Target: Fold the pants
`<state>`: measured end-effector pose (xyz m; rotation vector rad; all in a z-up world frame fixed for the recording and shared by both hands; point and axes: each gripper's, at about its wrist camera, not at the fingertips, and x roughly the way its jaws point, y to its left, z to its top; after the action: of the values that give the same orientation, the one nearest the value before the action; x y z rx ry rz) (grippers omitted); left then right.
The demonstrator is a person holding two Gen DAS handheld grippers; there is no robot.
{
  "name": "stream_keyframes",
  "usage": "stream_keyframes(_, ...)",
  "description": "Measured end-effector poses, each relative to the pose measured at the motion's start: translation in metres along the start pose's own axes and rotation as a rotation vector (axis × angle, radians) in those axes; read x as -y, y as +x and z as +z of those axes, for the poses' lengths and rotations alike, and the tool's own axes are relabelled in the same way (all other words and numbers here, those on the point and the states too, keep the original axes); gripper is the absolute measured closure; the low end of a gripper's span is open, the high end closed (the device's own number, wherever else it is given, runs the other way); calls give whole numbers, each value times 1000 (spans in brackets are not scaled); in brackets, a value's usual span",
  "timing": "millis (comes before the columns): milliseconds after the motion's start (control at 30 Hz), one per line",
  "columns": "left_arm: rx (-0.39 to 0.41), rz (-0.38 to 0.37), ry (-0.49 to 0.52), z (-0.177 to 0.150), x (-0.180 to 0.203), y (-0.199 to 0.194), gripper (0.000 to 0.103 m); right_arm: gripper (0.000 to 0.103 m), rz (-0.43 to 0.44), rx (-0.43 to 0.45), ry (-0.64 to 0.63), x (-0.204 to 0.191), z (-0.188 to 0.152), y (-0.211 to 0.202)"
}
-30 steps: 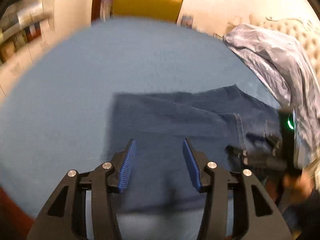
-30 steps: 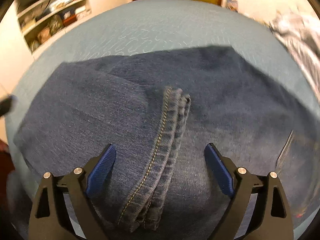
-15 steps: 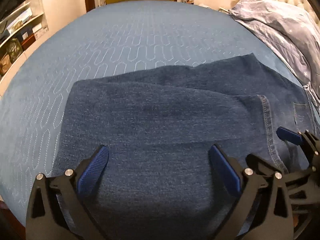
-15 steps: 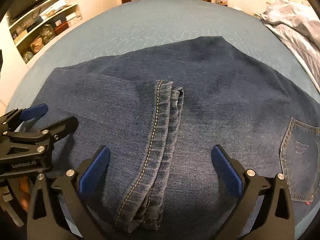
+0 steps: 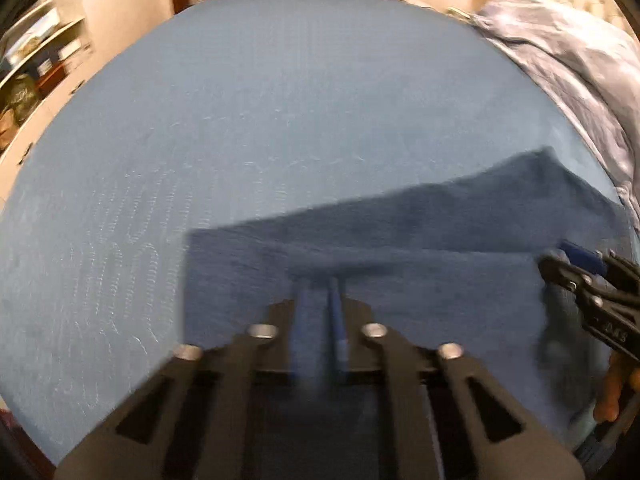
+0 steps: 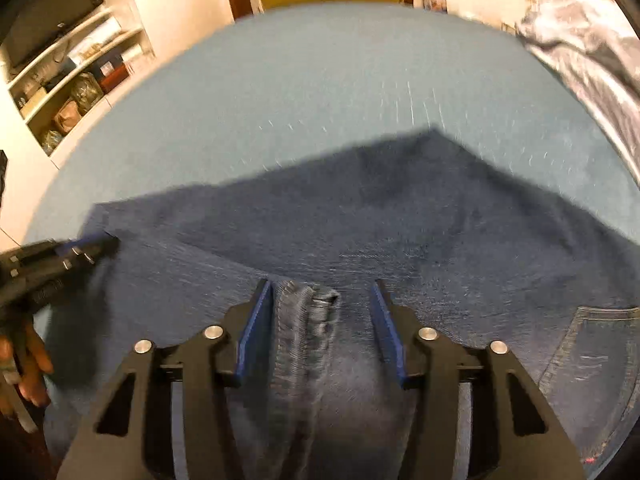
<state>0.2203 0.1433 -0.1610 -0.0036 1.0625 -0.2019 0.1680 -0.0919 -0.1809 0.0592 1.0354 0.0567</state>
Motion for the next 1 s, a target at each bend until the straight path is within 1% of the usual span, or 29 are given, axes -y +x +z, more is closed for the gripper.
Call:
stream_keyframes(33, 6, -7, -23, 3, -6, 0, 99, 55, 4, -3, -4, -1, 0, 2)
stream_keyframes(100, 19, 18, -50, 6, -17, -1, 99, 55, -3, 3, -25, -2, -1, 1)
stream_keyframes(133, 28, 5, -70, 6, -20, -6, 99, 55, 1, 2, -20, -2, -1, 1)
stream_keyframes(167, 47, -8, -70, 6, -18, -12, 96, 55, 15, 1, -9, 0, 0, -1)
stream_keyframes(200, 73, -37, -58, 3, -14, -21, 84, 55, 70, 0, 15, 5, 1, -5)
stream_keyframes(233, 105, -88, -36, -5, -6, -35, 75, 54, 127, -2, 45, 12, 0, -8)
stream_keyframes(267, 152, -104, -8, -15, 4, -49, 51, 54, 185, -9, 93, 22, 0, -13)
stream_keyframes(300, 209, -97, 29, -28, 15, -63, 42, 52, 200, -16, 112, 27, 0, -14)
stream_keyframes(333, 263, -91, 91, -45, 32, -76, 42, 51, 229, -30, 136, 35, 1, -15)
stream_keyframes(367, 311, -81, 178, -69, 57, -88, 43, 51, 263, -46, 148, 41, 1, -15)
stream_keyframes(433, 368, -73, 309, -109, 99, -100, 44, 52, 329, -87, 148, 46, 4, -11)
stream_keyframes(467, 393, -64, 402, -137, 126, -103, 49, 52, 332, -98, 128, 44, 5, -11)
stream_keyframes(500, 404, -53, 461, -152, 144, -103, 55, 52, 331, -107, 102, 41, 7, -11)
stream_keyframes(533, 409, -34, 525, -167, 165, -99, 58, 52, 334, -118, 74, 37, 9, -10)
stream_keyframes(567, 412, -16, 556, -174, 178, -96, 61, 52, 336, -124, 60, 35, 10, -9)
stream_keyframes(633, 407, 11, 605, -184, 198, -87, 61, 52, 335, -133, 47, 29, 13, -6)
stream_keyframes(667, 400, 37, 616, -185, 205, -81, 59, 52, 338, -139, 40, 28, 13, -5)
stream_keyframes(767, 351, 52, 635, -186, 216, -64, 59, 52, 340, -145, 32, 24, 16, -3)
stream_keyframes(833, 359, 119, 649, -184, 222, -54, 59, 52, 339, -150, 24, 21, 22, 2)
stream_keyframes(900, 349, 146, 658, -178, 228, -46, 59, 51, 329, -152, 1, 16, 23, 2)
stream_keyframes(933, 331, 177, 675, -178, 230, -40, 58, 50, 328, -150, -4, 19, 20, 2)
stream_keyframes(1000, 341, 217, 699, -180, 238, -35, 58, 50, 331, -150, -5, 25, 17, 2)
